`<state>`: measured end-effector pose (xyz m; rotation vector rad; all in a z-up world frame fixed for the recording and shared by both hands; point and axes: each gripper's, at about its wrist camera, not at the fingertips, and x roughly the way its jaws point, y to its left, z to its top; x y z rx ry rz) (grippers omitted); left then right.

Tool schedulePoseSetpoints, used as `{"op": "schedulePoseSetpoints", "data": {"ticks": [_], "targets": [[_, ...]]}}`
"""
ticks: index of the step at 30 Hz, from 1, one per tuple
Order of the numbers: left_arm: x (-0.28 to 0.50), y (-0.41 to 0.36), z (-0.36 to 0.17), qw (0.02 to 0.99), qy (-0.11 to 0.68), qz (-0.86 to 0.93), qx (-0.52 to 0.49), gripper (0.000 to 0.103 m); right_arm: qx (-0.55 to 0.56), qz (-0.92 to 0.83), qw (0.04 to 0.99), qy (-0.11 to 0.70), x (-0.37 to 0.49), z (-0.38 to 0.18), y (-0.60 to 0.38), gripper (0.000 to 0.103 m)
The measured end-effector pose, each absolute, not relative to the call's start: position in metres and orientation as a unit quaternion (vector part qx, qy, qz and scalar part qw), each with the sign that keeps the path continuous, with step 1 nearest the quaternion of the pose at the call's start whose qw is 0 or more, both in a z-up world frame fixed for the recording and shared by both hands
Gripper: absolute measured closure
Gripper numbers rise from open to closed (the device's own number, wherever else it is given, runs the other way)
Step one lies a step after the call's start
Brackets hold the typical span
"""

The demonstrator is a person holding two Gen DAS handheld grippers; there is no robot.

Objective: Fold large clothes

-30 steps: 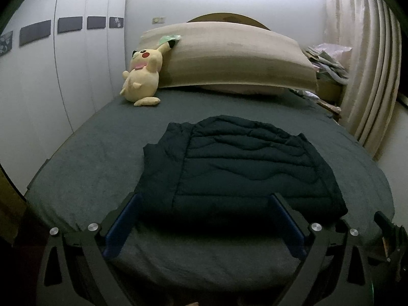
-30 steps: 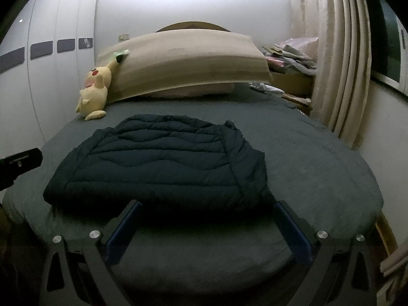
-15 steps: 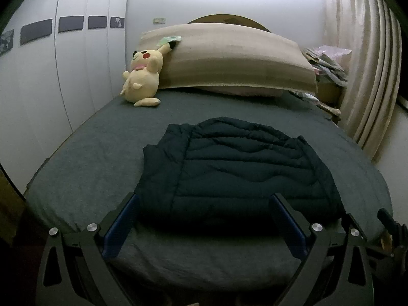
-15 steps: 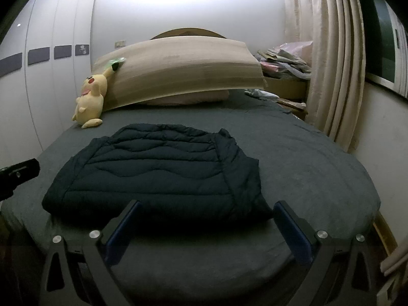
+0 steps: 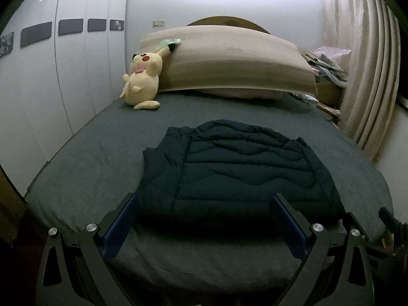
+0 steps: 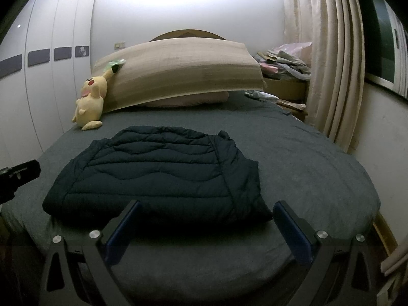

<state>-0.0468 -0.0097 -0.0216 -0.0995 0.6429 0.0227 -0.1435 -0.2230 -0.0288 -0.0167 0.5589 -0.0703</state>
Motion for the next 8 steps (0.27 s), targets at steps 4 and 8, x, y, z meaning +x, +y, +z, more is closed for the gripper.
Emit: {"op": "schedulePoseSetpoints", "data": {"ticks": [4, 8], "targets": [[-0.047, -0.0072, -0.0222, 0.948, 0.315, 0.005, -0.054, 0.002, -0.009, -0.036, 0.961, 0.276, -0.1439, -0.029, -0.2212, 0.0], [-0.0466, -0.007, -0.0241, 0.947, 0.316, 0.003, -0.053, 0.001, -0.01, -0.035, 0.96, 0.277, -0.1434, -0.0289, -0.2201, 0.0]]}}
